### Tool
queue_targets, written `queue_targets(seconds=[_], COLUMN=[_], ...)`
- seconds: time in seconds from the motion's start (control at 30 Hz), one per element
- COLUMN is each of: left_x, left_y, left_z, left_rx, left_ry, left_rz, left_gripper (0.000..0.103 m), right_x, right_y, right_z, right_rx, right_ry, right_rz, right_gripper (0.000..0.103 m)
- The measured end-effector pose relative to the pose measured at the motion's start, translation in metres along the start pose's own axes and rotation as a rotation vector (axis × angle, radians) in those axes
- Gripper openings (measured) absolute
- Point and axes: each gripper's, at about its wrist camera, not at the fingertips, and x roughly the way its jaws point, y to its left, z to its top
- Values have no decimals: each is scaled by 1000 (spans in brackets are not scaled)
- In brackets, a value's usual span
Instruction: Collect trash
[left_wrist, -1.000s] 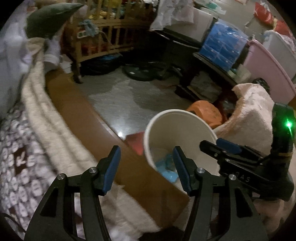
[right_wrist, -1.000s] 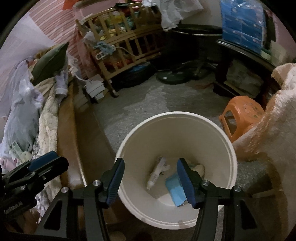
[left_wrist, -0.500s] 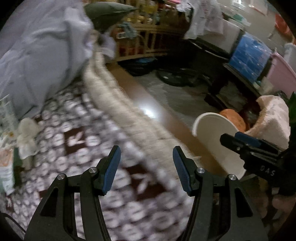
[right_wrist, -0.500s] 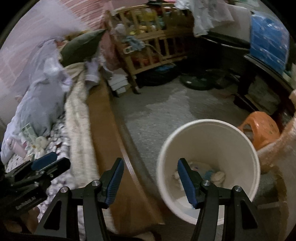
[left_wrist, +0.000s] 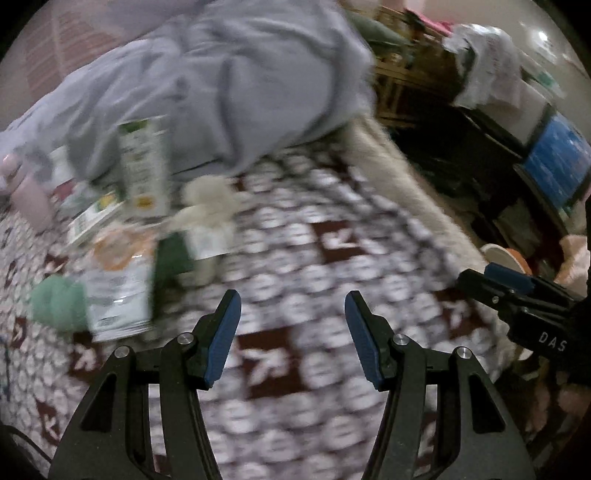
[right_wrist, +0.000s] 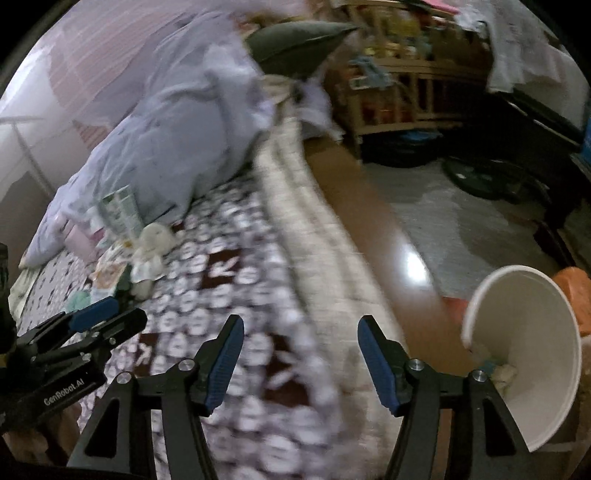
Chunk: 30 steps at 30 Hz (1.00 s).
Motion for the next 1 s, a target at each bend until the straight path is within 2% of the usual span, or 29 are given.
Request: queue_targets(seconds=[0.23, 0.43, 0.67, 1.0], left_x=[-12, -11, 2, 43], left_y=[86, 140, 172, 184], left_z=[-16, -21, -8, 19], left_rx=[-102, -195, -259, -278], left_ry=[18, 38, 44, 69], left_rz=[82, 96, 68, 48], left_gripper=[57, 57, 60, 63], right_x=[34, 65, 119, 187], right_y=[58, 98, 136, 171], right_z=[8, 25, 60, 85], right_rx=[-80, -123, -93, -45], right_ry=[48, 74, 104, 169], right_rz=[65, 132, 200, 242], right_gripper=[66, 67, 67, 67])
